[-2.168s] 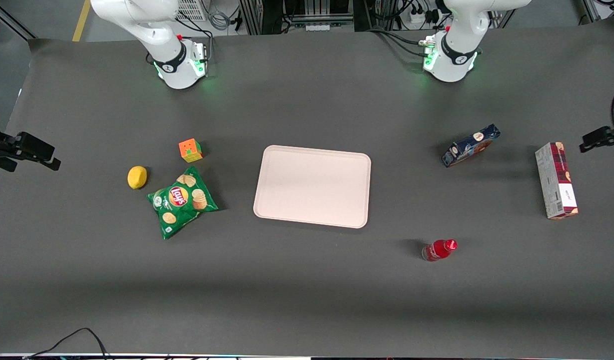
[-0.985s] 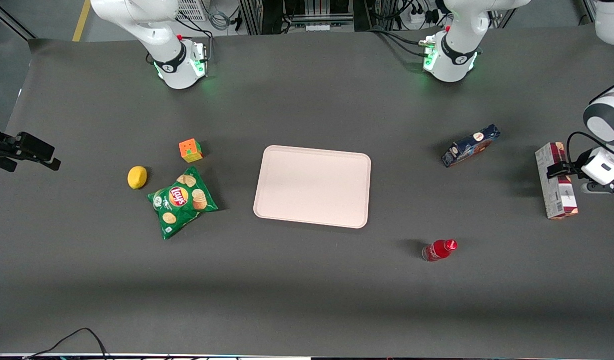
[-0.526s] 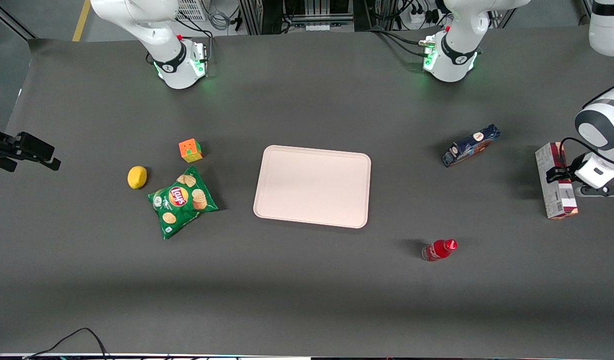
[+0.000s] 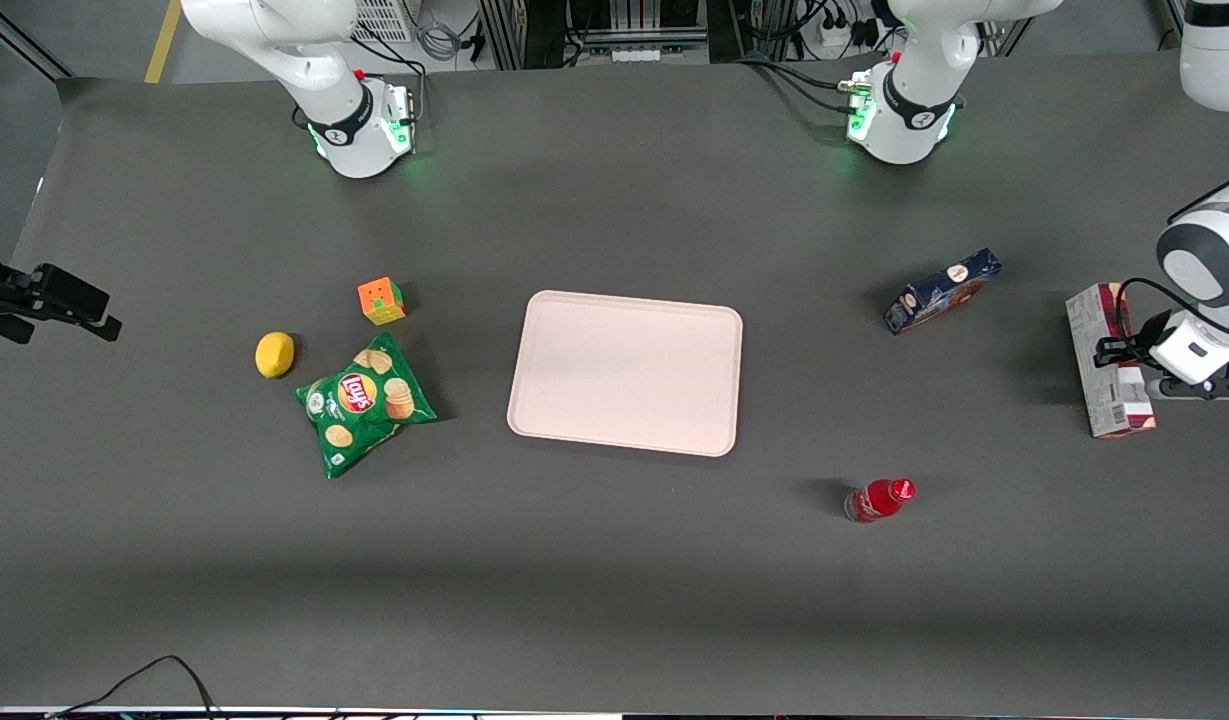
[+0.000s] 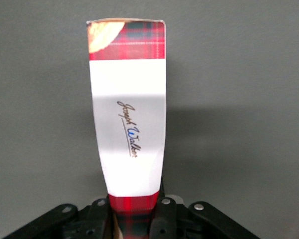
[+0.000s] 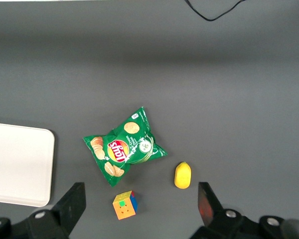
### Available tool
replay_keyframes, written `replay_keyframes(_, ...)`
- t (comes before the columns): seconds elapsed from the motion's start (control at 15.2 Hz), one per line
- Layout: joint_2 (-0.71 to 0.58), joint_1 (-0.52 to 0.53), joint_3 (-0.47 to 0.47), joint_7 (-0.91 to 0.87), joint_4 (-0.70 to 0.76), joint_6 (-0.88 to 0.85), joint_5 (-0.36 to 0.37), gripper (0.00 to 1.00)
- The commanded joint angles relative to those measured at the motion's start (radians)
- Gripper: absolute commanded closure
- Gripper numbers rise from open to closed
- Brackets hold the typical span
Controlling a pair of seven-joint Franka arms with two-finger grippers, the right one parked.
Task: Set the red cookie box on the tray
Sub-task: 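Lift the held box and carry it over the pink tray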
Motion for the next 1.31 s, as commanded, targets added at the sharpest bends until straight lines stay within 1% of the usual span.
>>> replay_keyframes(0.0, -0.084, -0.029, -0.001, 0.001, 0.102, -0.216, 0.01, 0.91)
replay_keyframes(0.13, -0.127, -0.039, -0.032, -0.006, 0.16, -0.302, 0.039, 0.94)
replay_keyframes(0.26, -0.179, -0.042, -0.072, -0.026, 0.208, -0.376, 0.066, 0.94)
replay_keyframes(0.46, -0.26, -0.046, -0.155, -0.124, 0.291, -0.517, 0.089, 0.94)
replay_keyframes(0.59, -0.297, -0.062, -0.207, -0.231, 0.367, -0.621, 0.114, 0.94)
replay_keyframes(0.72, -0.318, -0.074, -0.265, -0.331, 0.44, -0.716, 0.117, 0.94)
replay_keyframes(0.85, -0.335, -0.091, -0.323, -0.467, 0.487, -0.789, 0.117, 0.94)
replay_keyframes(0.99, -0.349, -0.096, -0.401, -0.589, 0.512, -0.83, 0.117, 0.95)
replay_keyframes(1.12, -0.36, -0.097, -0.48, -0.676, 0.521, -0.832, 0.117, 0.95)
replay_keyframes(1.25, -0.36, -0.111, -0.559, -0.811, 0.53, -0.827, 0.112, 0.95)
